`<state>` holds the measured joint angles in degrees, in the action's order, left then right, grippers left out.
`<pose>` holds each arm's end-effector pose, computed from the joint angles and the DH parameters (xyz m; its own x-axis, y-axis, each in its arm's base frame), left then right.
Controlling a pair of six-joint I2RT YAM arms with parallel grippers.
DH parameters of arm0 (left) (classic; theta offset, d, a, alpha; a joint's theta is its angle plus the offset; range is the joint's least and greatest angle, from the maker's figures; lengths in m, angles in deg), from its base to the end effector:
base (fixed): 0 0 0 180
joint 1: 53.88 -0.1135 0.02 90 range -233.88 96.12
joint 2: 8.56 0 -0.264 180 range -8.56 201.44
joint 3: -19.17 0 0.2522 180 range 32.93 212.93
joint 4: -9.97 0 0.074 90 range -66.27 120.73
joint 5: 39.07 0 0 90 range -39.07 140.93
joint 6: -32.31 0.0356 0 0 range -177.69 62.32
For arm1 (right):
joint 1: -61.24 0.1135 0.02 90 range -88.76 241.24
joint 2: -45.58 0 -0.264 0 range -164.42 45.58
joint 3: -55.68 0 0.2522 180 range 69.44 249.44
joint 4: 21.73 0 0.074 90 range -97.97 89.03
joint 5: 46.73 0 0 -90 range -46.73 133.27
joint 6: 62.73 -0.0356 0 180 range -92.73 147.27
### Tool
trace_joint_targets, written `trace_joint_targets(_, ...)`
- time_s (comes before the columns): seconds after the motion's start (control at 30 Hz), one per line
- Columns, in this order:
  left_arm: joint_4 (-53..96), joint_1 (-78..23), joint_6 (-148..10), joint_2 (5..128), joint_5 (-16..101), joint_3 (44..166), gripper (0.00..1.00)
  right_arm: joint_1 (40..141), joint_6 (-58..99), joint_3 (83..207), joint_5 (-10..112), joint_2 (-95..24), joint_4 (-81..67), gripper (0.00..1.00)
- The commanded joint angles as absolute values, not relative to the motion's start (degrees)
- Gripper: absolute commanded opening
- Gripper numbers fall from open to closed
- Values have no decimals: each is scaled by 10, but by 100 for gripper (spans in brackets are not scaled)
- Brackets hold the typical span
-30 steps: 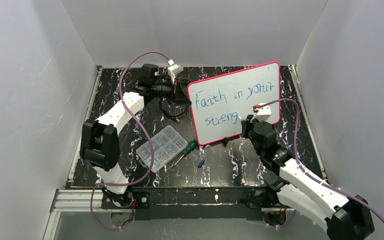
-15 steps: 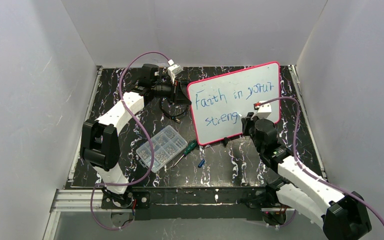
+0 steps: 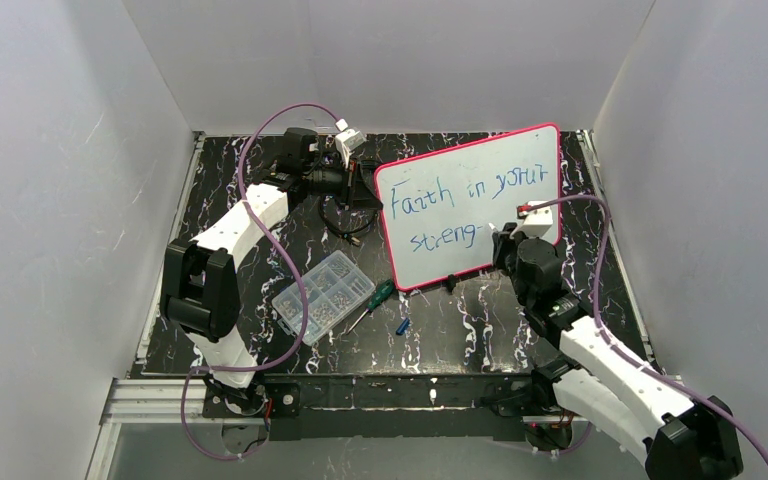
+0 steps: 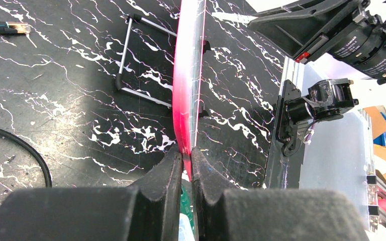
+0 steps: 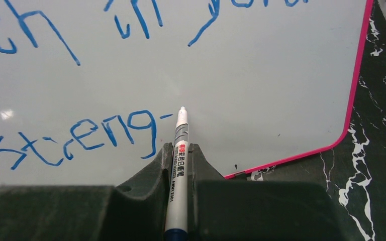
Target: Write a sentence on the whiteboard
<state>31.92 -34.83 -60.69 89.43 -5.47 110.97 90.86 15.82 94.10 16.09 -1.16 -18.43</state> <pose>0.3590 -0.1553 0.3036 -0.4910 0.1389 -0.8600 0.8503 0.2910 -0.4384 0.1751 0.0808 0.2480 -0.1817 0.0998 -0.9783 -0.0149 0.9944 0.1043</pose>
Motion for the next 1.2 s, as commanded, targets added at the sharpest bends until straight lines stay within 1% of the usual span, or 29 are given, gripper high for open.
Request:
trace_joint_targets(0.0, 321, -344, -603, 878, -77, 1125, 0, 907, 168, 974, 204, 5, -214, 1)
trace_joint_targets(0.27, 321, -343, -603, 877, -78, 1125, 0, 907, 158, 983, 239, -24, -231, 1)
trace_joint_targets(0.7, 321, -344, -604, 879, -78, 1125, 0, 907, 154, 983, 215, -42, -210, 1)
trace_joint_targets(1.17, 321, -344, -604, 879, -77, 1125, 0, 907, 166, 973, 147, -47, -216, 1)
